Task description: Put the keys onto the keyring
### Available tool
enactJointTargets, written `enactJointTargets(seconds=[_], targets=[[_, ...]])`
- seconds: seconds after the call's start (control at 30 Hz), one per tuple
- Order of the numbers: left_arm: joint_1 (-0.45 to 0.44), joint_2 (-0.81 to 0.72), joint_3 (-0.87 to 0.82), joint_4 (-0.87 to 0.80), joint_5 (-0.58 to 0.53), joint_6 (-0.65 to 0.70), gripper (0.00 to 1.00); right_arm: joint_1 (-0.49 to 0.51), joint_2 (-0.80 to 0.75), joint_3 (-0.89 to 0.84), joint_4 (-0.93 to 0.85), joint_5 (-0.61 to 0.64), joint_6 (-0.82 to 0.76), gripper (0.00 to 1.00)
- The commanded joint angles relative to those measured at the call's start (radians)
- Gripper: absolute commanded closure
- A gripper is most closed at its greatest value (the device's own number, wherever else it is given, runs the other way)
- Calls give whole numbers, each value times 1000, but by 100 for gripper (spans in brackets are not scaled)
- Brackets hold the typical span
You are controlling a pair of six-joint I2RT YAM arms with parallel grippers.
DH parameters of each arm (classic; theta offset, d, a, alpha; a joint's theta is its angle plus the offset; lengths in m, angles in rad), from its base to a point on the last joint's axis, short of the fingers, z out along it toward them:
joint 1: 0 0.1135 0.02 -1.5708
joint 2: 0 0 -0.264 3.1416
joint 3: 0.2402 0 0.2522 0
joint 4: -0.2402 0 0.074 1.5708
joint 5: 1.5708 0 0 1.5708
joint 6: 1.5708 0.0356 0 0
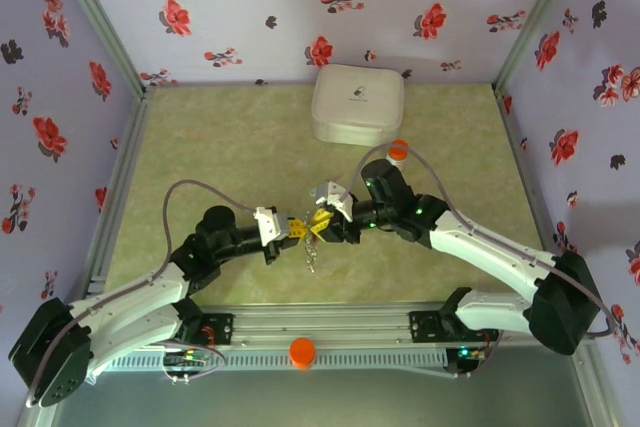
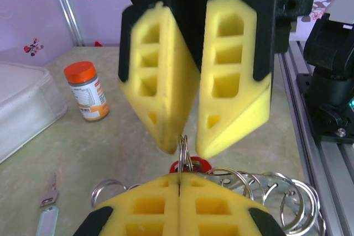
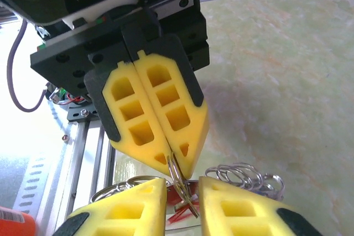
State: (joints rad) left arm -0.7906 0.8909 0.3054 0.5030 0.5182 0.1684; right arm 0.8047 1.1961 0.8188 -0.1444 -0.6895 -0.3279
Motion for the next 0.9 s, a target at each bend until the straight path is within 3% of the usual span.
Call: enactJointTargets(seconds=[0.0,0.1,0.23,0.3,0.33,0.4,0.43,0.63,0.87], targets=[[8,-1,-2,108,24,-30,100,0,9,-12,47,-24,4,83],[8,3,3,106,31,-27,100,0,15,1,21,-18,-18,86],[8,8,8,111,34,-26,100,0,22,15,30,-36,-23,99],[9,6,14,86,32,-17,100,0,21,25,20,-43,-30,100],[10,2,19,61,25,-11,95,0,21,33,5,-44,-39,100],[9,-18,40,-20,1,16,73,2,19,65,-61,-37,-75,100],[10,-26,54,-68,-7,33,71,4,20,82,-99,-25,-97,100],[7,-10,201,-452,-16,198,71,51,73,220,-393,119,-271,100],[6,14,236,-466,23,226,79,97,121,308,-465,197,-307,100]])
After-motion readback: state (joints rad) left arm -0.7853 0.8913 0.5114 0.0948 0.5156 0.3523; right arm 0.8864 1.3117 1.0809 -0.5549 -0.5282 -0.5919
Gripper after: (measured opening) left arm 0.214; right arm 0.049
